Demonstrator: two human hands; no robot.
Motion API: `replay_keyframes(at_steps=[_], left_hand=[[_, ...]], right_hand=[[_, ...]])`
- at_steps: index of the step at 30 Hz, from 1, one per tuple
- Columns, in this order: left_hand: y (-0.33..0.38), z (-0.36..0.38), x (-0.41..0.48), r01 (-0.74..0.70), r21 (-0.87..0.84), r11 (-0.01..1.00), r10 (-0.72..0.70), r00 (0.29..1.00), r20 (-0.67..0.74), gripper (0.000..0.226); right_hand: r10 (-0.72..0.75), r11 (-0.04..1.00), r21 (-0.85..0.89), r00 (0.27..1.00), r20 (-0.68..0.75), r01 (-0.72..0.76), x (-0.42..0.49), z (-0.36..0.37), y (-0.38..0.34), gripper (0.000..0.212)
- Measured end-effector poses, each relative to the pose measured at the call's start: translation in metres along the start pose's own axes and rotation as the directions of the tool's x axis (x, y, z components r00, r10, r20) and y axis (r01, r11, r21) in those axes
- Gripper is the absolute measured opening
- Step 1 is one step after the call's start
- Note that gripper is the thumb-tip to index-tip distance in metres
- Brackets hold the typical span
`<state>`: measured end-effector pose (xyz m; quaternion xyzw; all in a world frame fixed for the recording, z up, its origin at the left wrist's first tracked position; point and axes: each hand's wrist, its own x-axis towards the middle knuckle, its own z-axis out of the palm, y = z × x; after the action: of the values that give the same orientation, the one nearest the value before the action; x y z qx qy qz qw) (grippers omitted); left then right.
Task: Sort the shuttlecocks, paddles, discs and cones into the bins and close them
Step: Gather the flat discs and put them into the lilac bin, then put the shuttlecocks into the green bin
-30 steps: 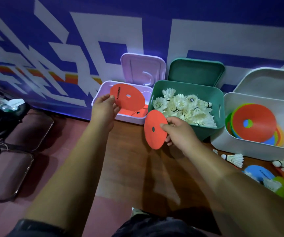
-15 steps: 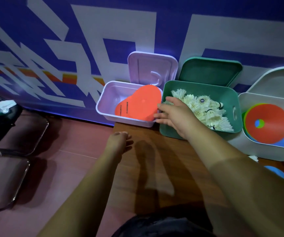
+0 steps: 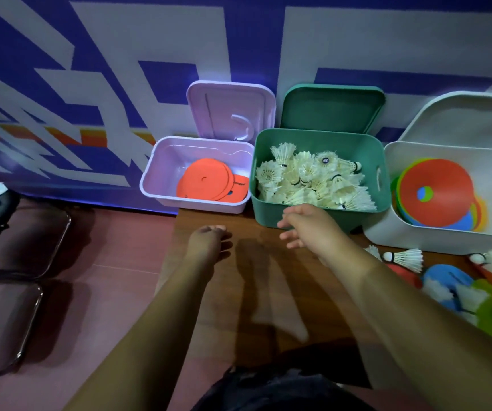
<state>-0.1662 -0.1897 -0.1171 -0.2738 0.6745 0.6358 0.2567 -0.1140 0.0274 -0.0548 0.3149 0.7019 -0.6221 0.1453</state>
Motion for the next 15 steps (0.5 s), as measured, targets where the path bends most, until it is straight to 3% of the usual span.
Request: replay_keyframes(at_steps=[11,15], left_hand=[[-0.029,0.127,-0.044,-0.065,0.261,0.963,-0.001,0.97,0.244,0.008],[-0.041,0.169,-0.056,-0.08,0.38,0.921,-0.037,0.956,0.292,0.016]], right_hand=[[0.063,0.991,0.124,0.986,-0.155,-0.044,-0.02,-0.116,0.062,0.012],[0.113,0.975,0.214,0.972,-0.208,-0.068,-0.038,-0.162,0.09,0.01]])
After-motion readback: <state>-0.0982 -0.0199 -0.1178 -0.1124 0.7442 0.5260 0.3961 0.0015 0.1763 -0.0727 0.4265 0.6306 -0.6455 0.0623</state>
